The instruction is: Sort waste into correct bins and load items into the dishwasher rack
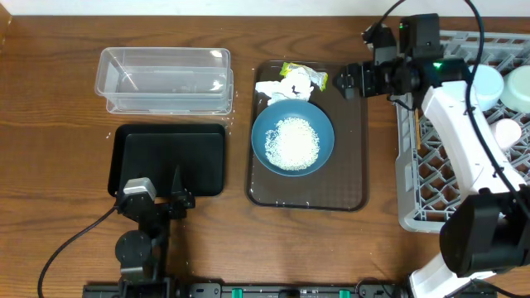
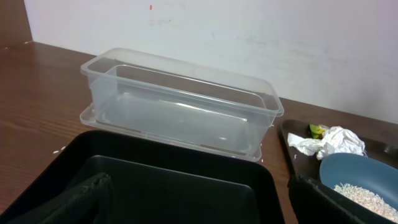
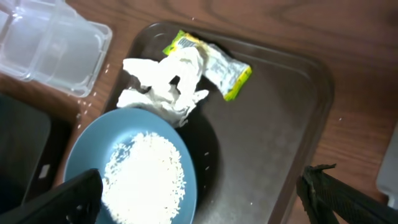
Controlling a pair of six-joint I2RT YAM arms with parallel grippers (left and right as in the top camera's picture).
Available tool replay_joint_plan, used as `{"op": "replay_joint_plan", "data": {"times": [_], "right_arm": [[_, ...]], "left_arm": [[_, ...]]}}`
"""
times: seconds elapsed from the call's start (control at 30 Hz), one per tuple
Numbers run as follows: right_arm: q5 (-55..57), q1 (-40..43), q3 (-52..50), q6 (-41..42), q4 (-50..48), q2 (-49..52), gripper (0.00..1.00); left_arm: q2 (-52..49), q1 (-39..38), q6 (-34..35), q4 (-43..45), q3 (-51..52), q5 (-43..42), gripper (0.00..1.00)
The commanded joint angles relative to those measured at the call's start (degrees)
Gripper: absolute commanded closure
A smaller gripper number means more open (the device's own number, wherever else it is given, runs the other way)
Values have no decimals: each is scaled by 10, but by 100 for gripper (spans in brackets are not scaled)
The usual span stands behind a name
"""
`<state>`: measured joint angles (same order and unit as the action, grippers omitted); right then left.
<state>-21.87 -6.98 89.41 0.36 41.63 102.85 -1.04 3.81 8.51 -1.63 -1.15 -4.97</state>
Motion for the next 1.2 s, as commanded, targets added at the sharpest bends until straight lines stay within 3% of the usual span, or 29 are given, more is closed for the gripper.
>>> {"op": "replay_joint_plan", "data": {"times": [0.0,0.23,0.67,1.17], "right_arm": [[43,-2,0,49,-9,-9,1],[123,59,0,155,-23,-9,1],[219,192,0,159,-28,-9,1],[219,209,0,159,-28,-9,1]], "left_arm": [[0,1,-10,-20,9,-8,8],[0,1,-10,-20,9,-8,8],[0,1,-10,-20,9,-8,8],[0,1,-10,-20,9,-8,8]]}}
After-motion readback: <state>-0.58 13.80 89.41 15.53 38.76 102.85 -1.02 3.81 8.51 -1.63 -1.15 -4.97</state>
